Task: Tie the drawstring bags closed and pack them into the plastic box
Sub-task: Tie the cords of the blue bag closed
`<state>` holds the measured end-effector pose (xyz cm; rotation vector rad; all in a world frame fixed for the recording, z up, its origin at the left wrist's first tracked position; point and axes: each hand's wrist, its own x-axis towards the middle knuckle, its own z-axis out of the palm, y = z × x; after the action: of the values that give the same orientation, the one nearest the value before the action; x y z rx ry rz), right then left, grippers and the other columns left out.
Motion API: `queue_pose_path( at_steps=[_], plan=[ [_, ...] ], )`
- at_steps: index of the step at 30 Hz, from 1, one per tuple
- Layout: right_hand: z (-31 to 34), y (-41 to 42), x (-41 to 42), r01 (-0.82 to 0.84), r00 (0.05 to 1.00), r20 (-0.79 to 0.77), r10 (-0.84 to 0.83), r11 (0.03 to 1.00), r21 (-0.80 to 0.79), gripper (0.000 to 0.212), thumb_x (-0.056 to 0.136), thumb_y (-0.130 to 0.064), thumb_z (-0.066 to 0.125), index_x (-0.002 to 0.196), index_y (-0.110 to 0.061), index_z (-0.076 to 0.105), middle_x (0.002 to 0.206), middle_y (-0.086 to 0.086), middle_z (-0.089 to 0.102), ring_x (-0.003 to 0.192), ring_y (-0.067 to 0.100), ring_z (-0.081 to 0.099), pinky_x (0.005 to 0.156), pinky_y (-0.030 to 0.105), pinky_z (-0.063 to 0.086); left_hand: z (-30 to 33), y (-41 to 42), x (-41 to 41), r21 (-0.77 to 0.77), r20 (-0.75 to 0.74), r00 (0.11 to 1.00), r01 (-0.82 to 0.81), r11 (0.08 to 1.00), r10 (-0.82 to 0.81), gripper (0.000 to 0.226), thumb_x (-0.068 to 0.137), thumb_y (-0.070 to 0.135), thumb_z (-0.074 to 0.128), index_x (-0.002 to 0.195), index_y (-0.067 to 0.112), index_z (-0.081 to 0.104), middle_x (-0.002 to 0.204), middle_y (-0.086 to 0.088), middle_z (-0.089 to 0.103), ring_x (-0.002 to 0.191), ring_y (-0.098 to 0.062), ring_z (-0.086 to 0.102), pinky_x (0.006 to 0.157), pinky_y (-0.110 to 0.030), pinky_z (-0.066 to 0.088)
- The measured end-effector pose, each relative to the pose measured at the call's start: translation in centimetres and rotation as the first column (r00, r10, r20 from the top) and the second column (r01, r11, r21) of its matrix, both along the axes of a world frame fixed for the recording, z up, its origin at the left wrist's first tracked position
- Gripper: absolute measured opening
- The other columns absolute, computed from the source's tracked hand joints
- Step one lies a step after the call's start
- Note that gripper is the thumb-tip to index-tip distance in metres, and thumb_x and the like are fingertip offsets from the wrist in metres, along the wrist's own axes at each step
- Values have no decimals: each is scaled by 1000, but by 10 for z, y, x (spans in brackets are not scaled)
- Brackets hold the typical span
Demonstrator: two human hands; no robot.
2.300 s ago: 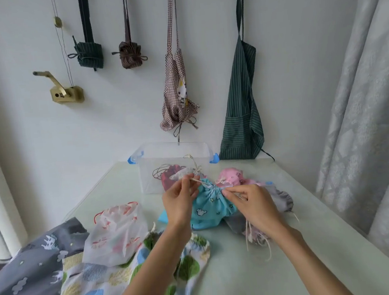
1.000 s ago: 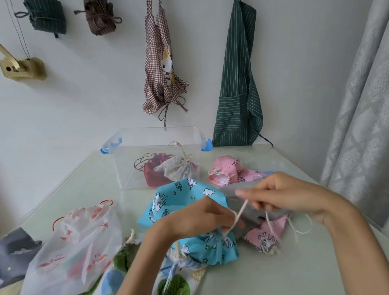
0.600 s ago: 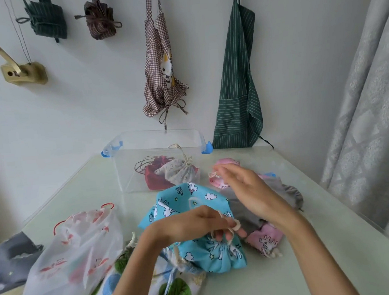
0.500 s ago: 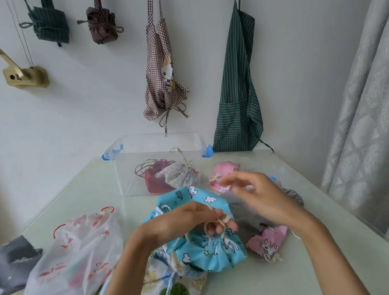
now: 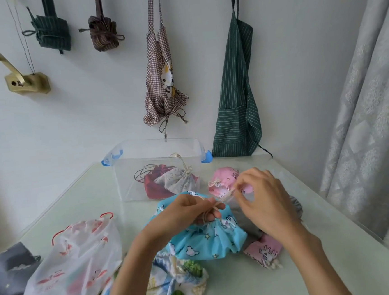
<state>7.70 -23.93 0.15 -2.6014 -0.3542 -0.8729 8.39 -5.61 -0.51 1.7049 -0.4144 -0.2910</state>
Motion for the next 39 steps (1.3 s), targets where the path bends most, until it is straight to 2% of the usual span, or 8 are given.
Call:
queue_pose_path(
  at_steps=[3,9,12,16,20,23,28,39],
  plan=[
    [1,12,0,-112,994,53,99,926,360,18,88,-14,56,79,-29,51,83,-16,62,80,7,56,67,11,39,6,-8,-3,-21,109,992,-54,998,56,31,94,26,53,75,18,76,83,-2,75,68,-2,60,65,-10,48],
    [4,14,2,-256,790,-19,613,358,898,13,94,-7,48,87,-14,57,63,-9,63,59,-1,54,56,7,41,16,3,-8,-47,75,994,-71,996,74,36,86,44,56,76,16,76,59,11,60,56,2,50,52,-8,35],
    [2,13,2,-262,856,-67,512,543,798,14,94,-7,48,87,-17,54,61,-11,62,59,-3,53,58,9,40,15,4,-9,-43,67,988,-136,990,139,38,88,42,57,73,12,76,54,11,55,49,0,43,44,-10,30],
    [3,11,-2,-46,998,43,40,986,158,12,92,-19,54,86,-28,48,60,-15,51,55,2,45,58,25,29,14,4,-7,-39,108,973,-202,979,205,37,88,37,60,70,8,76,47,11,53,42,0,39,41,-9,29],
    [9,-17,-6,186,944,-265,-199,980,-74,23,84,-17,61,103,-31,59,95,-3,66,84,21,60,68,27,35,12,9,-5,-54,110,957,-265,963,270,36,85,39,63,64,14,76,45,10,54,41,0,38,40,-9,29],
    [11,-40,-9,-11,758,-650,61,997,81,55,77,-12,71,120,-39,49,110,-10,53,80,8,55,74,24,44,11,16,-1,-58,74,966,-245,968,249,37,78,46,64,74,12,77,49,9,58,45,1,44,41,-9,31],
    [15,-17,-6,-278,714,-502,488,856,436,31,89,-31,60,112,-51,54,113,-33,57,99,-14,55,85,10,44,5,12,-5,31,-20,998,-60,998,61,37,70,53,64,80,20,78,61,11,62,56,5,52,48,-7,37],
    [20,-12,-10,-314,827,-280,488,813,491,10,77,-30,74,85,-25,78,76,-11,74,74,-2,67,68,9,45,-5,12,1,-73,-119,990,-87,994,78,39,63,46,74,83,13,78,64,5,67,53,1,54,49,-9,41]
  ],
)
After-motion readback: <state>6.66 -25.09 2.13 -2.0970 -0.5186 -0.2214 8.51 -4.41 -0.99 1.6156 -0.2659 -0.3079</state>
